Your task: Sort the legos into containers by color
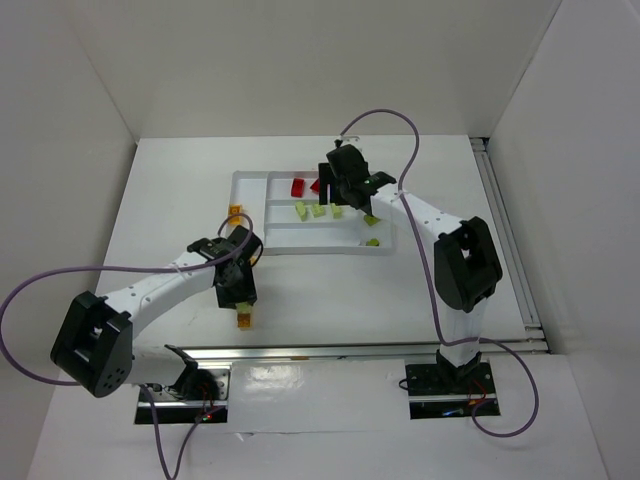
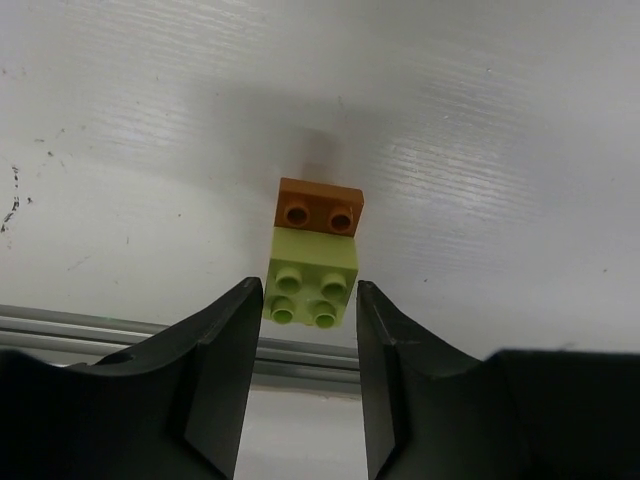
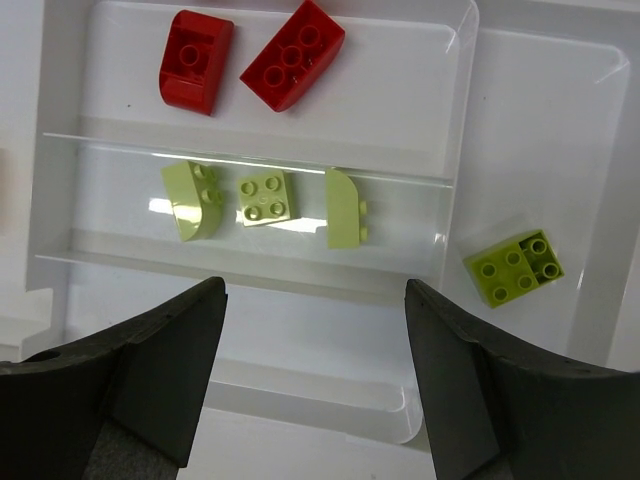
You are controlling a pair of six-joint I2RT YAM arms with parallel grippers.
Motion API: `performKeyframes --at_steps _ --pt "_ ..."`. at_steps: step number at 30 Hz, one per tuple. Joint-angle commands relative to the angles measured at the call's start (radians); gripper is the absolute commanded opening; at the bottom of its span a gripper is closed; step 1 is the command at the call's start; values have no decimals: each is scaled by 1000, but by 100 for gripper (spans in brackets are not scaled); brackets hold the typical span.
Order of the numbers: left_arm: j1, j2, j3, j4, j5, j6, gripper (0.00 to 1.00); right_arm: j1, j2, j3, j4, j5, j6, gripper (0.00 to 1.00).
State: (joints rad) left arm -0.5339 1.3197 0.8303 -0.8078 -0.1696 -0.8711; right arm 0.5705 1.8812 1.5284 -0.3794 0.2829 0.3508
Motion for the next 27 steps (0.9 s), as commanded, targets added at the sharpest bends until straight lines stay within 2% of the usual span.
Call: performKeyframes --at_steps 1,9,14,16,17,18,19,20,21,23,24,25,26,27 --pt "-5 6 -2 10 8 -11 54 -3 -28 -7 13 15 10 79" --pt "-5 36 -2 35 7 7 58 -3 -37 -7 13 15 10 79" --pt "-5 46 -2 44 7 18 56 -3 -37 -7 13 6 10 79" --pt "-5 55 -2 44 7 18 51 -3 -47 -16 13 6 10 79" --pt "-5 55 -2 44 7 27 43 -3 -47 -16 13 6 10 79" --pt "-5 55 21 30 -2 27 25 -3 -62 -28 13 6 10 79" --pt "-5 43 33 18 -2 27 14 -12 -62 -28 13 6 10 79" --pt "-5 42 55 -2 -2 43 4 -12 -80 -40 13 -28 10 79" --pt "-5 27 85 -26 -2 53 0 -23 -117 -54 13 -54 10 79" --pt "-5 -20 186 -45 68 144 0 -67 -183 -149 49 -150 10 79" --pt "23 -39 222 -45 102 177 0 -96 -286 -206 88 -324 10 79" --pt "37 -60 274 -25 145 258 0 -128 -348 -270 200 -432 29 79" --pt "49 -79 294 26 253 295 0 -197 -410 -410 265 -539 43 79" --pt "60 -95 314 53 299 320 0 -230 -468 -474 331 -738 59 79"
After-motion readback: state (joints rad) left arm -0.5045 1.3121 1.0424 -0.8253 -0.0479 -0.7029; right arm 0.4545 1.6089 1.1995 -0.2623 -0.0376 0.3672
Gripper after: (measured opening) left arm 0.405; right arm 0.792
